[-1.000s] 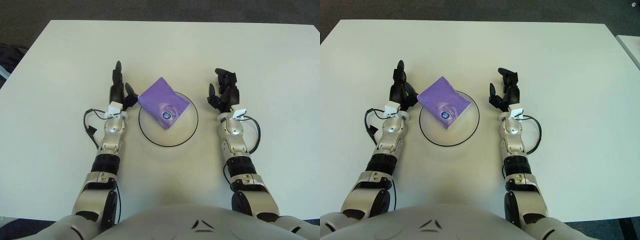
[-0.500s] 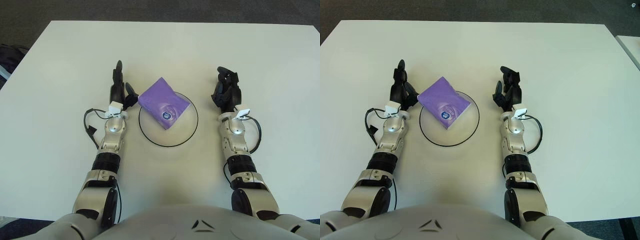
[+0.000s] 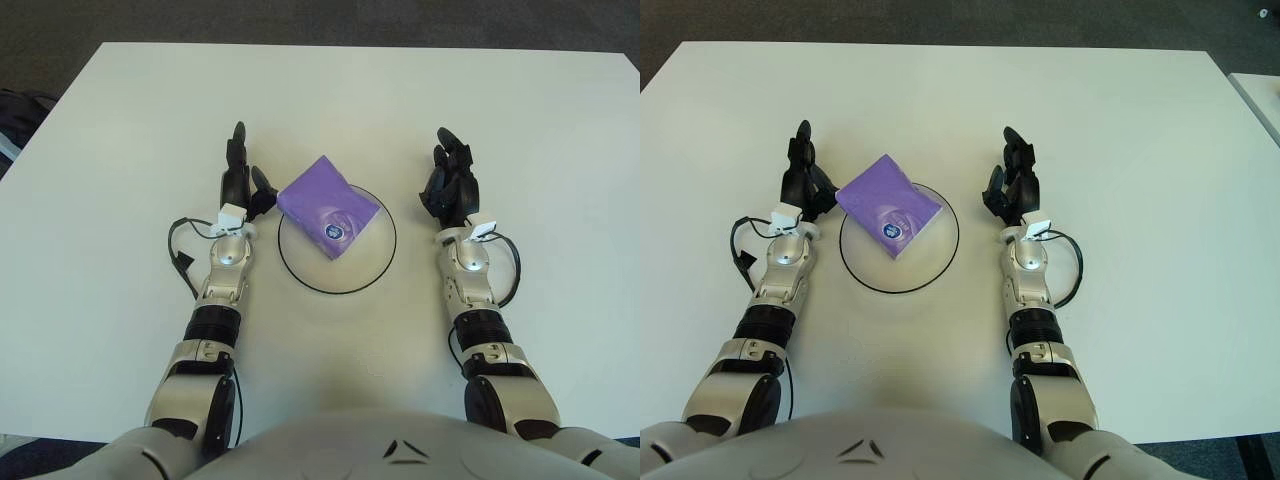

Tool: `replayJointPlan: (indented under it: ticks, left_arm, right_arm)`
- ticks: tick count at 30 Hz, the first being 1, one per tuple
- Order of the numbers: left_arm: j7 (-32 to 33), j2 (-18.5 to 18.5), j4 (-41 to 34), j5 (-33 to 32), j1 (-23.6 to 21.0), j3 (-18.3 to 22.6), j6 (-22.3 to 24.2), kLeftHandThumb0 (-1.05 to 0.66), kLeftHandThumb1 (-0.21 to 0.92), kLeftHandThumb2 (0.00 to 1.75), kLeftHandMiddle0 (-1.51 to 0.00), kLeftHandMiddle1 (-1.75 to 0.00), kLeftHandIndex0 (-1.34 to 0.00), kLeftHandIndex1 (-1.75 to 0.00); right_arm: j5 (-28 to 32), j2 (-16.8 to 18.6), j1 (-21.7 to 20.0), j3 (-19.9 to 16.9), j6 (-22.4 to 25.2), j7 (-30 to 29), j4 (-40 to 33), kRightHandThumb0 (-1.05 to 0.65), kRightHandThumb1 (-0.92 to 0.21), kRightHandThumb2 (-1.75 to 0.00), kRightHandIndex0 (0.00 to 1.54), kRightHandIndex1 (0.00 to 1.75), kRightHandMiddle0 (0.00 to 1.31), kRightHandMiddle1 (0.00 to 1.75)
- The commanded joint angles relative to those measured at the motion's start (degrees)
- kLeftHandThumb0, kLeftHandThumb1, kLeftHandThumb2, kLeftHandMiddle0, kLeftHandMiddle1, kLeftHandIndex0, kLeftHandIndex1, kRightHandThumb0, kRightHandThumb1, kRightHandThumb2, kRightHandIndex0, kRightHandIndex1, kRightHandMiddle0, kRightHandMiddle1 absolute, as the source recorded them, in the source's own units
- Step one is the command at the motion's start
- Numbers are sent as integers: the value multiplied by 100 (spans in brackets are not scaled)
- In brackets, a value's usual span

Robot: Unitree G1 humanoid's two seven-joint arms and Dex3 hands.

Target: Put the tissue paper into the plate.

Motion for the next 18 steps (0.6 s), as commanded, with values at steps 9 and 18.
replayJointPlan:
  ticks: [9,18]
  left_arm:
    - [-49,-103,273,2,345,-67,53,-85,92,121,-8,-1,0,-27]
    - [-72,-115,274,-30,344,-66,78,-84,92,121,-8,-1,0,-26]
  right_arm:
    - [36,-23,733,30,133,167,379,-77,-92,-105,3,3,0,14]
    - [70,-28,785,44,218,298,271,-81,-92,-108,2,2,0,11]
